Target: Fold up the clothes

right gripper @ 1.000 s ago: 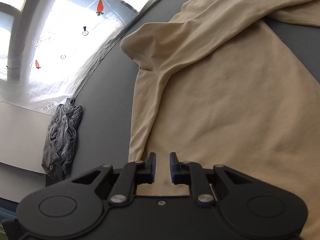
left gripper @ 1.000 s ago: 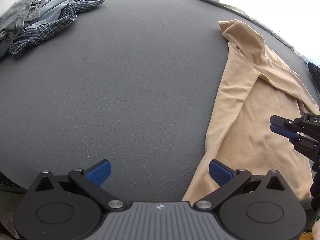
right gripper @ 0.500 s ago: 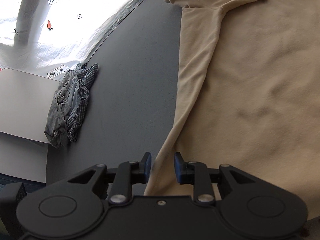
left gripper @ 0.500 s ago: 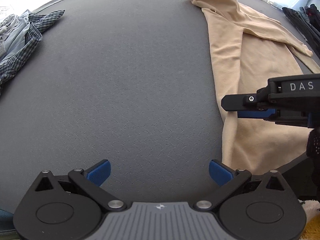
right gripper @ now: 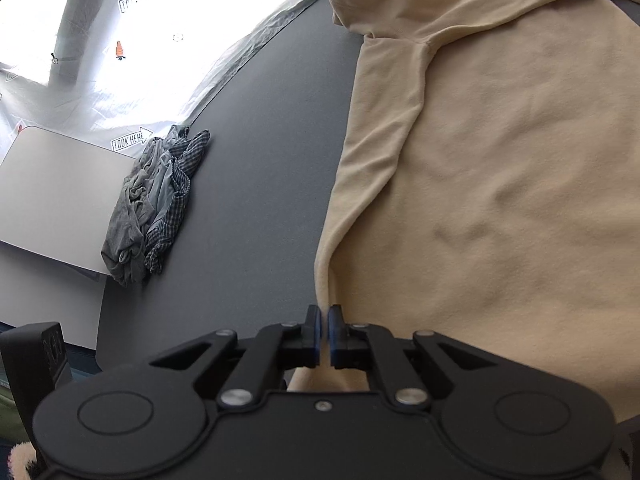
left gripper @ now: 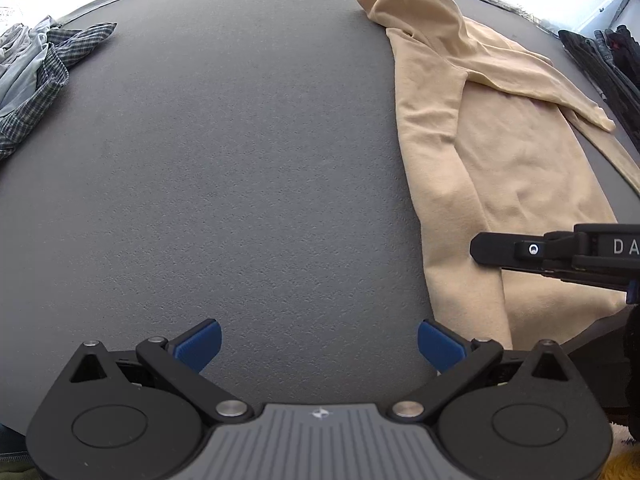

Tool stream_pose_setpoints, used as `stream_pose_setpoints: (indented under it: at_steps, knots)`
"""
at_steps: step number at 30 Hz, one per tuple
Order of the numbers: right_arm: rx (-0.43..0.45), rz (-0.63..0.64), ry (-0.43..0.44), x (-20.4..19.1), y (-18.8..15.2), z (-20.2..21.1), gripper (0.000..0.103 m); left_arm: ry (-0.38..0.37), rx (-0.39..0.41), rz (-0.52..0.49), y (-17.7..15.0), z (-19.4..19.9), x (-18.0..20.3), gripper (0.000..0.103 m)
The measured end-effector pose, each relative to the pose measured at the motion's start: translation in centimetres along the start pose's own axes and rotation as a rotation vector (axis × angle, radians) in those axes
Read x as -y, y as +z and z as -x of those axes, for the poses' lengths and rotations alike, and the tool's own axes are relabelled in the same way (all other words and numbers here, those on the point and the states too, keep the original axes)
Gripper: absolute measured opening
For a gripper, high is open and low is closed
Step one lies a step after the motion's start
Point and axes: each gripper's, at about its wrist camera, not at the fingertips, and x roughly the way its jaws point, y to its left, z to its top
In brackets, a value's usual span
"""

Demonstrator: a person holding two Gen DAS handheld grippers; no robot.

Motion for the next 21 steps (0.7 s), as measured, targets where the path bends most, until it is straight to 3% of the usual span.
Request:
stream_pose_setpoints:
  at_steps: [9, 16, 19, 21]
  knots:
    - [0.007, -0.030, -0.028, 4.8, 1.4, 3.8, 0.002, 0.002, -0.022, -0.049, 0.2, -0.9, 6.3, 0.103]
    - [-0.036, 0.007, -0.084, 7.3, 1.7, 3.9, 0.002, 0.064, -0.091, -0.069, -0.3, -3.4, 9.5, 0.103]
    - [-0.040, 0.021, -0.028, 7.4, 2.3, 4.2, 0.007, 0.070, -0.093, -0.038, -0.3, -3.4, 9.4, 0.103]
    - [-0.044, 0.040, 0.010, 6.8, 2.9, 4.0, 0.017, 0.078, -0.094, -0.015, -0.5, -3.3, 9.1, 0.103]
